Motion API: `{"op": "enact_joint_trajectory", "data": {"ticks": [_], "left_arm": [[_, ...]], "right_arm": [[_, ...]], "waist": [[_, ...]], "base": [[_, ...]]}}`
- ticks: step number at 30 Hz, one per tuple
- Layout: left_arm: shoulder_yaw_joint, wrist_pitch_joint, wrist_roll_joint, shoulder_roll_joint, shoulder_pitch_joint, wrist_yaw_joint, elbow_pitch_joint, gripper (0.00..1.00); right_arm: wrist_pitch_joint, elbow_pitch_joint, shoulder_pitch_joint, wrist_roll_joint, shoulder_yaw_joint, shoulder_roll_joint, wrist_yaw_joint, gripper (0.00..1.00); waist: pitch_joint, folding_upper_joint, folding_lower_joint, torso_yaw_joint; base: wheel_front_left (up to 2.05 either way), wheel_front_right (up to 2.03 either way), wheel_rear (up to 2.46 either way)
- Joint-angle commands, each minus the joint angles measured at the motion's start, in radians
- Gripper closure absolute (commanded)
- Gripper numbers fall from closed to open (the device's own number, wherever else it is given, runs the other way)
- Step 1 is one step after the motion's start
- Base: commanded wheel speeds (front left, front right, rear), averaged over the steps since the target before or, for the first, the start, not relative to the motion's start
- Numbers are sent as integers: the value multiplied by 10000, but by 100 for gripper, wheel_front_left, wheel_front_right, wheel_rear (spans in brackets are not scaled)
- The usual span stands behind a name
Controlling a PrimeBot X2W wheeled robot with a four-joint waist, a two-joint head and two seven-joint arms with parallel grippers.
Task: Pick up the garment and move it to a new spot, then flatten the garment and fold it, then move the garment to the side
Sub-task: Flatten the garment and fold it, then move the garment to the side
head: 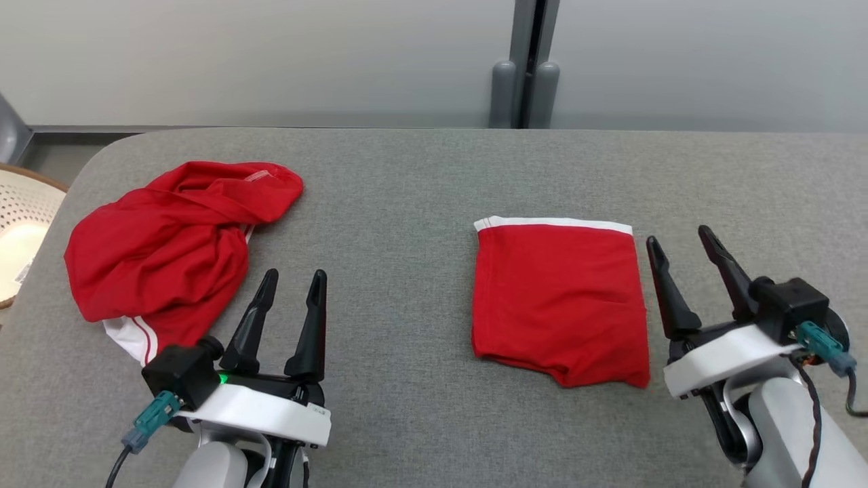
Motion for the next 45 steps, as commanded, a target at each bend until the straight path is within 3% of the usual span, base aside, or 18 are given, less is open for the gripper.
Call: {"op": "enact_joint_trajectory", "data": {"ticks": [1,11,14,23,45], "left_arm": [[58,-2,93,42,-7,-13,-36,0],[414,-2,1016,42,44,35,308,0],[556,-2,1730,40,135,207,379,0],[458,-2,1897,44,214,344,328,0],[-94,-1,1470,41,-653,162,392,0]], "right_arm": [[-14,-366,414,-458,-357,107,-2,0],[-15,-1437,1568,-1921,-1592,813,-4,0],[-17,-1544,1718,-2113,-1776,1034,-4,0],[-18,-1482,1780,-2255,-1906,1218,-4,0],[1274,2039,-111,517,-1698,1448,-2,0]], "waist": [[-33,-1,0,-200],[-3,-1,0,-604],[-5,-1,0,-708],[31,-1,0,-693],[1586,-1,0,582]], "base": [[0,0,0],[0,0,0],[0,0,0],[0,0,0],[0,0,0]]}}
